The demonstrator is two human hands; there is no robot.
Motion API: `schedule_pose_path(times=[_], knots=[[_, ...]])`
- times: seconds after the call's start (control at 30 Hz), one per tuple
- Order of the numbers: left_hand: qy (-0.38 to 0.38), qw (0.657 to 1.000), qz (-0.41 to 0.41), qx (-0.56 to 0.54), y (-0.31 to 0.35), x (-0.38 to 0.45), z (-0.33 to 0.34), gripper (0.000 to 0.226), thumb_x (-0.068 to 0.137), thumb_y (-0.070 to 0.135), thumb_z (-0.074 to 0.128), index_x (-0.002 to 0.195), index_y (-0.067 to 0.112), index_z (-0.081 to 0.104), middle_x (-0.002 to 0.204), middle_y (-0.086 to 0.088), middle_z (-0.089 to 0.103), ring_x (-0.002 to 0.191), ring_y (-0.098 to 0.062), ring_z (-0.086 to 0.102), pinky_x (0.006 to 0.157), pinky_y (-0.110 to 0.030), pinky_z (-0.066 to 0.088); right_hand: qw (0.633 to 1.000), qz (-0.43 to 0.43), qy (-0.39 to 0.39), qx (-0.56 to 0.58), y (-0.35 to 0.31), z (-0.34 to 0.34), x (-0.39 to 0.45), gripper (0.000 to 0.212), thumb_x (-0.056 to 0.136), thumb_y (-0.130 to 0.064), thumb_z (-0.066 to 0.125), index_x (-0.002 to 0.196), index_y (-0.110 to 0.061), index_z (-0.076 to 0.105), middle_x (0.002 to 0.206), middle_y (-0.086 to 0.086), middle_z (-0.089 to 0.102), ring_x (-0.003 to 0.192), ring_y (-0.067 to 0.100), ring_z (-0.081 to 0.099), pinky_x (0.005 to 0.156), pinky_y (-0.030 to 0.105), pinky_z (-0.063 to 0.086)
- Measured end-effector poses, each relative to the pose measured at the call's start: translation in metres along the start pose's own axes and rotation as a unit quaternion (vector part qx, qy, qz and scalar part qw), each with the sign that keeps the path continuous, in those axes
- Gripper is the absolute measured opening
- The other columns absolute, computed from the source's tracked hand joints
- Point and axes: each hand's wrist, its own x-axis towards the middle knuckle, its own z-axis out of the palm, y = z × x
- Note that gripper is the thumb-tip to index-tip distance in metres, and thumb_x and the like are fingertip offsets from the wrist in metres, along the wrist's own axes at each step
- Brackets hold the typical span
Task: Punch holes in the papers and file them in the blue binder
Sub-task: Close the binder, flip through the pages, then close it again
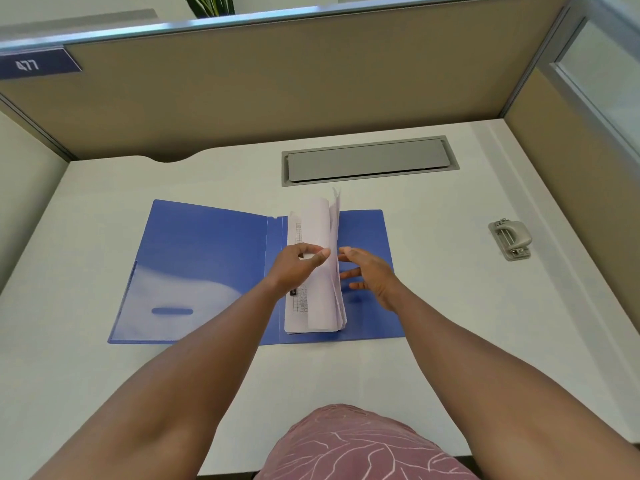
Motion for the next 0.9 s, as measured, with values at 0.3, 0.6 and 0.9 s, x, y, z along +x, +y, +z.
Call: schedule_pose_path(times=[0.3,0.6,0.9], knots=[[0.045,0.996,-0.064,-0.031,-0.006,0.003,-0.012,0.031,0.097,0.027,0.057,0.122,0.013,0.069,0.121,0.0,0.068,0.109,-0.016,0.062,0.093,-0.034,0.053,0.999,0.02,0.045,0.015,0.003,-0.006,-0.001,0.021,0.095,-0.038,0.055,0.11,-0.026,0.063,0.107,-0.002,0.068,0.089,0.016,0.068,0.076,0.032,0.059],[0.167,0.977,-0.132,-0.026,-0.039,-0.009,-0.069,0.02,0.094,0.032,0.058,0.096,0.016,0.071,0.097,0.002,0.067,0.092,-0.019,0.06,0.08,-0.032,0.048,0.985,0.057,0.157,-0.033,0.024,-0.022,0.009,0.023,0.092,-0.027,0.057,0.104,-0.009,0.063,0.11,0.008,0.066,0.099,0.024,0.064,0.091,0.04,0.052],[0.233,0.948,-0.204,-0.072,-0.068,-0.026,-0.108,0.015,0.097,0.024,0.055,0.099,0.012,0.064,0.089,0.002,0.059,0.092,-0.023,0.054,0.079,-0.032,0.041,0.979,0.084,0.175,-0.057,0.034,-0.023,0.011,0.025,0.09,-0.022,0.057,0.105,-0.003,0.061,0.113,0.015,0.066,0.086,0.023,0.059,0.086,0.039,0.053]])
